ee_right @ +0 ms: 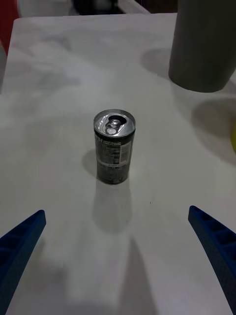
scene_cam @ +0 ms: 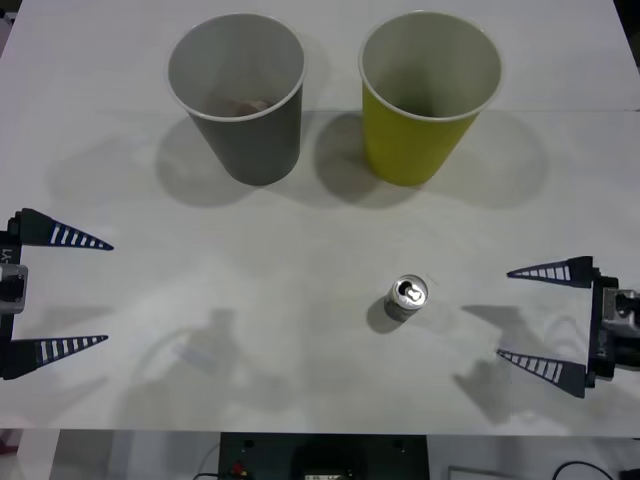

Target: Put the can into the green bin and the plastic bottle into the gray bin

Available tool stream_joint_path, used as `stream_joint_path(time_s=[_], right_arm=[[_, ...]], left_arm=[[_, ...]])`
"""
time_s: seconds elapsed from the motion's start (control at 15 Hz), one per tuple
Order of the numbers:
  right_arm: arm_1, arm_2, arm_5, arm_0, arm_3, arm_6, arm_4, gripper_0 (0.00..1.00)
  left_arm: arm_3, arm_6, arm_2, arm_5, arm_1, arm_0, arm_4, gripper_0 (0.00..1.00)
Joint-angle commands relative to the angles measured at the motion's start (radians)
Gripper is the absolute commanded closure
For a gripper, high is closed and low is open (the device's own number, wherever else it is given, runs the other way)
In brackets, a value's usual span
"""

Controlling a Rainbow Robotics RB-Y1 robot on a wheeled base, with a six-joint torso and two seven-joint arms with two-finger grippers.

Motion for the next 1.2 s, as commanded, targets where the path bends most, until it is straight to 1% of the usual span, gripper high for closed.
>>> stream_joint_path(time_s=[0.07,0.13,0.27,0.47,0.67,0.87,1.2], right_arm=[[0.012,0.067,-0.012,-0.041,0.102,0.123,-0.068,0.00],[0.021,0.081,-0.023,-0.059,0.139,0.161,-0.082,0.00],[0.047,0.089,-0.072,-0.099,0.211,0.207,-0.085,0.00],[0.110,0.100,-0.175,-0.185,0.380,0.230,-0.087,0.00],[0.176,0.101,-0.207,-0.245,0.485,0.247,-0.087,0.00],[0.228,0.109,-0.207,-0.283,0.554,0.264,-0.087,0.00],[0.291,0.120,-0.172,-0.297,0.567,0.281,-0.085,0.00]], left_arm=[[0.000,0.000,0.000,0.000,0.000,0.000,0.000,0.00],[0.000,0.000,0.000,0.000,0.000,0.000,0.000,0.00],[0.000,0.000,0.000,0.000,0.000,0.000,0.000,0.00],[0.000,0.000,0.000,0.000,0.000,0.000,0.000,0.00],[0.000,0.000,0.000,0.000,0.000,0.000,0.000,0.00],[0.000,0.000,0.000,0.000,0.000,0.000,0.000,0.00],[0.000,0.000,0.000,0.000,0.000,0.000,0.000,0.00]])
